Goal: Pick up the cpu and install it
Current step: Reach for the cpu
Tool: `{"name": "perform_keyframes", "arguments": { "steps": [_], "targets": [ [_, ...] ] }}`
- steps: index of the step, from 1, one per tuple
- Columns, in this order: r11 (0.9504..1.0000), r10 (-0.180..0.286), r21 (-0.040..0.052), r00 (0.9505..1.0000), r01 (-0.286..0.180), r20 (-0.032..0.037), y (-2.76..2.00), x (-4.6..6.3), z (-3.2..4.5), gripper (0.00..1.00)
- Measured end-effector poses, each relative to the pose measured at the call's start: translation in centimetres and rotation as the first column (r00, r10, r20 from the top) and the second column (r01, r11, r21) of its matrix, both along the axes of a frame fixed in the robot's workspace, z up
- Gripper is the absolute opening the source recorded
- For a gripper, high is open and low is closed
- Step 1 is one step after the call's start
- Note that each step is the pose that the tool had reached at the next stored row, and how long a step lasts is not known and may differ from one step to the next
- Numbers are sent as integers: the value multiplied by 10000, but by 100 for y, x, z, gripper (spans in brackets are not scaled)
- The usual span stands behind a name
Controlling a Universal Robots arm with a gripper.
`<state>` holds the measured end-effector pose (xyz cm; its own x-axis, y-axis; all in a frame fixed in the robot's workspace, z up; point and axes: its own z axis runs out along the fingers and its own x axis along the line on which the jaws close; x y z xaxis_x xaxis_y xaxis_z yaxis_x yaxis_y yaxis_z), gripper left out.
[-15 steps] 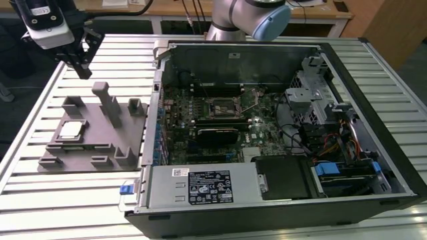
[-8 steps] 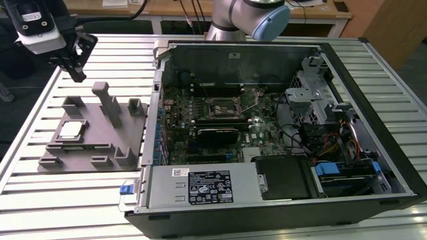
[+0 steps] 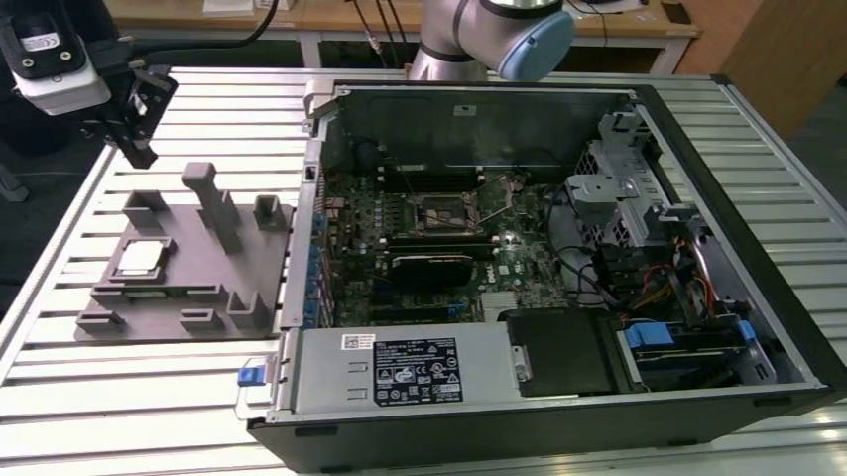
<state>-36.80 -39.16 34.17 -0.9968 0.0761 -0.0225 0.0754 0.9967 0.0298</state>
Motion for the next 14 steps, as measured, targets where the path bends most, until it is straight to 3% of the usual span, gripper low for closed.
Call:
{"name": "perform_keyframes", "arguments": {
  "steps": [14],
  "targets": [
    [10000,0,0,10000,0,0,-81,-160,-136,11]
  ]
}}
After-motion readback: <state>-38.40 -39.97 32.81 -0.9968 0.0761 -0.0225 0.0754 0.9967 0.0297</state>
